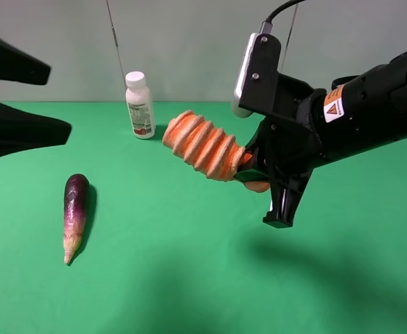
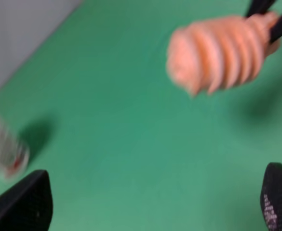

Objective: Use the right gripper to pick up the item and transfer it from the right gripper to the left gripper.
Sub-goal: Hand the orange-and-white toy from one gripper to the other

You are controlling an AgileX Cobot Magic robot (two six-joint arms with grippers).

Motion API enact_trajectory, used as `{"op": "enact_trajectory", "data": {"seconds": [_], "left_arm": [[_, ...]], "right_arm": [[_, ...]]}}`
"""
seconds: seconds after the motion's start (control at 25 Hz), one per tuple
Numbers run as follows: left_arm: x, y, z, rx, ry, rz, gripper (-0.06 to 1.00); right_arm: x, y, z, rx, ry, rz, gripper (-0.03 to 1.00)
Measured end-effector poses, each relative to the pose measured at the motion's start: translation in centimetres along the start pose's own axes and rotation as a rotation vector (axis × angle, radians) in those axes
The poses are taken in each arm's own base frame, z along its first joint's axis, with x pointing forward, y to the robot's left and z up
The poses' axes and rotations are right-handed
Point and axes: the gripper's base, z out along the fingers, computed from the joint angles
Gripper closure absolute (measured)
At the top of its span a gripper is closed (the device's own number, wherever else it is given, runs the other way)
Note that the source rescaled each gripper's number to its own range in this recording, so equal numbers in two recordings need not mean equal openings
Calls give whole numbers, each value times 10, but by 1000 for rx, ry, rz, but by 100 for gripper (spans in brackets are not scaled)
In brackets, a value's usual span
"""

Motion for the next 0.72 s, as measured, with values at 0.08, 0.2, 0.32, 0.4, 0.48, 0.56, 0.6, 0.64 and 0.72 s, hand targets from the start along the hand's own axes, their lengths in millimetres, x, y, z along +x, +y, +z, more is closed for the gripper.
{"op": "enact_trajectory", "data": {"seconds": [0.08,0.2,0.32,0.4,0.48,0.56,0.6,0.64,0.72], "left_arm": [[0,2,10,51,-30,32,15],[1,3,22,136,-65,88,15],[4,2,31,208,-81,143,15],[5,2,35,234,-85,169,15],[6,2,36,251,-87,189,15],[6,1,37,258,-90,210,15],[6,1,37,259,-92,216,15],[6,1,37,261,-93,220,15],[6,1,37,265,-94,226,15]], "right_arm": [[1,0,3,-8,16,-9,95],[-2,-3,10,-28,50,-22,95],[-7,-7,14,-26,52,-29,95],[-10,-10,12,-19,48,-37,95],[-14,-13,10,-13,43,-44,95],[-19,-16,7,-7,37,-49,95],[-21,-17,6,-5,34,-50,95],[-22,-19,5,-3,32,-52,95],[-25,-21,2,-4,32,-53,95]]}}
